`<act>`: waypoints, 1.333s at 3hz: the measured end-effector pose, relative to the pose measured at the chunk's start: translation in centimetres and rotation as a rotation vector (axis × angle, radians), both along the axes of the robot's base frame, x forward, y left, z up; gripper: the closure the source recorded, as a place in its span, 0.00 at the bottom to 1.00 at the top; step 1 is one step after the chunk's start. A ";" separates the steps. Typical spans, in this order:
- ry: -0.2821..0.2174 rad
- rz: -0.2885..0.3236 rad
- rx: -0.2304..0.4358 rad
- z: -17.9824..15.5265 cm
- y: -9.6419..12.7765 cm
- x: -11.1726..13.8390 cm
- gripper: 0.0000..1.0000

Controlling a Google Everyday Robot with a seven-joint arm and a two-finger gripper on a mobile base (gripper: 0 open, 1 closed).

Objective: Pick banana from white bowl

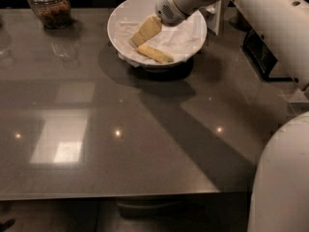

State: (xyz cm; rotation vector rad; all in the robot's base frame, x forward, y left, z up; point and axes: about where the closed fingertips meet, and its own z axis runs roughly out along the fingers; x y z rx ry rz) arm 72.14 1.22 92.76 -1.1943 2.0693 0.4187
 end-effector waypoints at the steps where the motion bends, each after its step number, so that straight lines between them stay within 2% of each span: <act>1: 0.006 -0.025 -0.027 -1.6 0.0 1.1 0.33; 4: 0.080 -0.106 -0.125 -6.3 -2.2 3.1 0.37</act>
Offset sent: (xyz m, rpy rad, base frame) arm 0.0301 -0.0165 -0.0462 -0.0880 0.0408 -0.0940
